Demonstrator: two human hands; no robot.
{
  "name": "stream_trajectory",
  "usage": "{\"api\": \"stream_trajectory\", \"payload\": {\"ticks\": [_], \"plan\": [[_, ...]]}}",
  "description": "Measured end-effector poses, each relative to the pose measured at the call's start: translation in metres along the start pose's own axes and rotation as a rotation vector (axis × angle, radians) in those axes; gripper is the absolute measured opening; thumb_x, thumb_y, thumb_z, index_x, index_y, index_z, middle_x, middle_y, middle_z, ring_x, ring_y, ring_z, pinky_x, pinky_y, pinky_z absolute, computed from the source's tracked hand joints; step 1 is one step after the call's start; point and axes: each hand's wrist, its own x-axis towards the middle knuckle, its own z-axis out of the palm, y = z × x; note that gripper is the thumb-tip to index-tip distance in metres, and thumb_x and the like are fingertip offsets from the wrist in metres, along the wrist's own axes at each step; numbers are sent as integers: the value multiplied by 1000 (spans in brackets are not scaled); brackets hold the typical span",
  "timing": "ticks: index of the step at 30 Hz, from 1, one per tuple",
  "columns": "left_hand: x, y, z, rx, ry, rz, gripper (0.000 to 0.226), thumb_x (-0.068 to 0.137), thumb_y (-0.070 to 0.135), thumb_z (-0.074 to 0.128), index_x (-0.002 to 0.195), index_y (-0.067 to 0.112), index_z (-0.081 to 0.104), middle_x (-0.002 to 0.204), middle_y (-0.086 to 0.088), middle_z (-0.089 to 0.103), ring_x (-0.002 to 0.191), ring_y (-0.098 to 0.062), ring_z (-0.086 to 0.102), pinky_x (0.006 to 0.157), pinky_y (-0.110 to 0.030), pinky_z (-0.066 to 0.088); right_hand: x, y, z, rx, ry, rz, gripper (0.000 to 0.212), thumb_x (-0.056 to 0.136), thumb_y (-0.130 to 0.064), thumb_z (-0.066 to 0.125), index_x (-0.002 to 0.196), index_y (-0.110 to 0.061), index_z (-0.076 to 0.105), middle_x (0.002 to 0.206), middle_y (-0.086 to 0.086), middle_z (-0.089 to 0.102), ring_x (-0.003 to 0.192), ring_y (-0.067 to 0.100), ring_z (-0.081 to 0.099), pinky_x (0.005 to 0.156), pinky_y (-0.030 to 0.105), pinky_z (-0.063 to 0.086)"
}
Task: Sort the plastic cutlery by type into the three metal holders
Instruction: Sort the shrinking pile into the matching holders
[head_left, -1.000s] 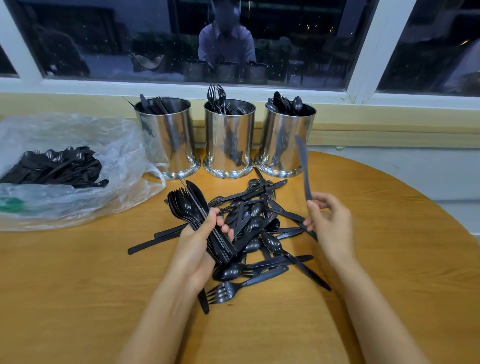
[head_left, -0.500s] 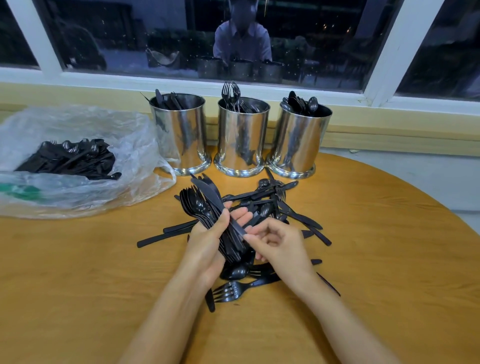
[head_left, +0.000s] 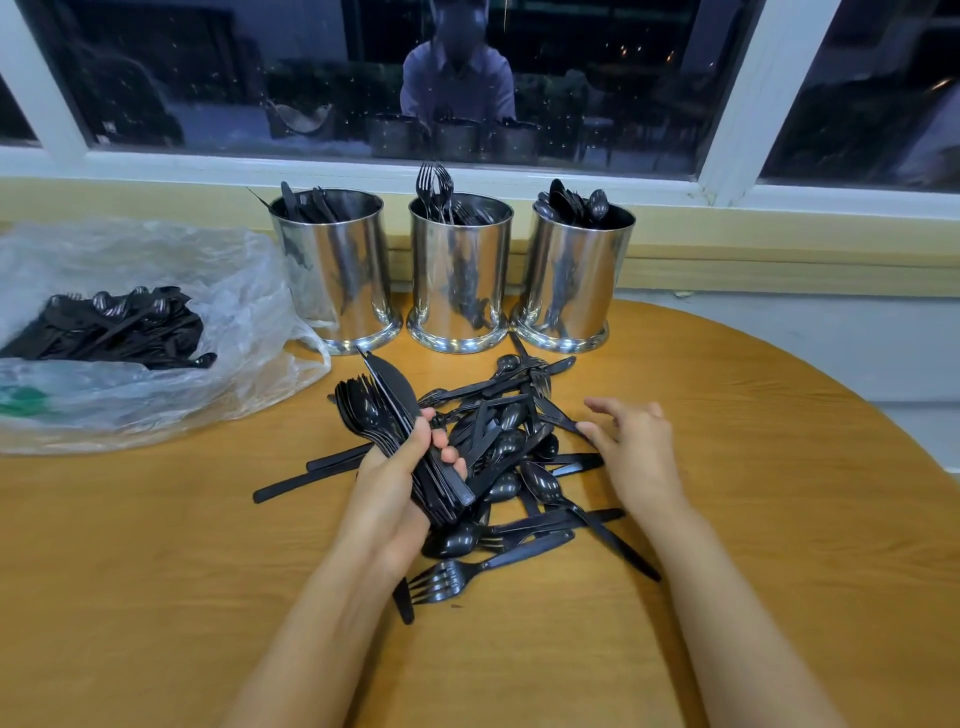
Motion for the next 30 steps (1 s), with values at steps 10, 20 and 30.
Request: {"api": "stream_trajectory", "payload": {"ticks": [10,20,30], "plan": [[3,-1,-3,17,7,10,15,101,15,49,114,10,55,72,-1,54,61,-13,53,64,-31,53,-2,-3,-2,-62,-11,13,20,88,-17,69,107,-25,69,87,-10,61,95,13,46,68,26,37],[2,1,-3,2,8,-17,15,101,15,50,113,10,56,73,-1,56,63,-13,54,70,-34,51,-3,-12,-31,849,284,248,15,87,-4,68,89,-19,71,83,0,70,78,12,66,71,19,55],[-6,6,3,-30,-31,-68,10,98,12,53,104,6,58,85,-9,70,77,-19,71,73,-36,61,-6,-20,-36,1692,140,255,14,82,-11,64,95,-12,63,79,-2,58,66,7,54,60,16,48]]}}
